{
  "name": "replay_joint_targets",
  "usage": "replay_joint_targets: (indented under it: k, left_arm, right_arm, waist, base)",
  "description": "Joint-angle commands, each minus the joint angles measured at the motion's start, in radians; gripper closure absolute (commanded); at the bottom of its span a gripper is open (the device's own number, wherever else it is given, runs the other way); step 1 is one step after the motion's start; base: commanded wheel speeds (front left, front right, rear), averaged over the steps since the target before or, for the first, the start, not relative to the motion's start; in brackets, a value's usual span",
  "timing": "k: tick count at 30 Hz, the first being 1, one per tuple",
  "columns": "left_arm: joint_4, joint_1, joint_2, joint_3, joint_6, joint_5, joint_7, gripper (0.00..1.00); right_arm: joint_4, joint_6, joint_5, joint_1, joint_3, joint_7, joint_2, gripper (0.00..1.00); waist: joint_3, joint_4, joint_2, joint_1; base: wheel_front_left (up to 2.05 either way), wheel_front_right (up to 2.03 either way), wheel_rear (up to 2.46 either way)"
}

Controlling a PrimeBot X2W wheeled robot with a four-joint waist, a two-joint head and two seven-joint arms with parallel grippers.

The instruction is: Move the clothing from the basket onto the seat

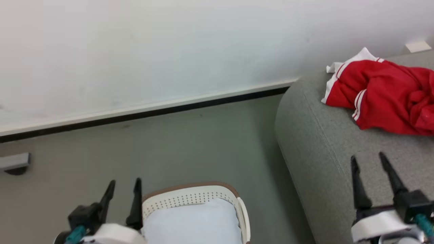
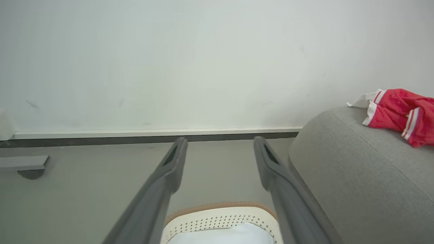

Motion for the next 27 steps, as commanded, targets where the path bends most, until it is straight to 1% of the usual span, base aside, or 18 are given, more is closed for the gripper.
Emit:
replay_joint_targets:
  k: [1, 3, 7, 10, 17, 21, 27]
  left_arm:
    - [-0.005, 0.037, -0.003, 0.022, 0.003, 0.026, -0.001, 0.00]
    - [-0.015, 0.078, -0.019, 0.069, 0.002, 0.043, -0.001, 0.00]
    - [-0.018, 0.158, -0.053, 0.137, -0.025, 0.089, -0.001, 0.00]
    - [-0.028, 0.202, -0.080, 0.174, -0.048, 0.119, -0.001, 0.00]
    - [-0.028, 0.245, -0.120, 0.234, -0.112, 0.176, -0.001, 0.00]
    - [-0.029, 0.253, -0.142, 0.252, -0.131, 0.206, -0.001, 0.00]
    - [-0.009, 0.239, -0.156, 0.294, -0.169, 0.229, -0.001, 0.00]
  right_arm:
    - [-0.018, -0.003, -0.006, 0.031, 0.010, -0.001, -0.002, 0.00]
    - [-0.034, -0.002, 0.013, 0.071, 0.041, -0.001, 0.001, 0.00]
    - [-0.052, -0.002, 0.046, 0.138, 0.081, -0.001, 0.000, 0.00]
    - [-0.055, -0.002, 0.047, 0.171, 0.108, -0.001, 0.002, 0.00]
    - [-0.029, -0.002, 0.062, 0.214, 0.103, -0.001, 0.001, 0.00]
    - [-0.013, -0.002, 0.052, 0.220, 0.099, -0.001, 0.001, 0.00]
    - [0.003, -0.002, 0.044, 0.209, 0.096, -0.001, 0.001, 0.00]
  waist:
    - [-0.023, 0.018, 0.0000, 0.0002]
    - [-0.037, 0.025, 0.0000, 0.0002]
    - [-0.067, 0.047, 0.0000, 0.0002]
    - [-0.079, 0.062, 0.0000, 0.0002]
    - [-0.105, 0.085, 0.0000, 0.0002]
    - [-0.115, 0.086, 0.0000, 0.0002]
    - [-0.120, 0.083, 0.0000, 0.0002]
  base:
    - [0.00, 0.00, 0.00]
    - [0.00, 0.00, 0.00]
    - [0.00, 0.00, 0.00]
    - [0.00, 0.00, 0.00]
    - [0.00, 0.00, 0.00]
    - [0.00, 0.00, 0.00]
    - [0.00, 0.00, 0.00]
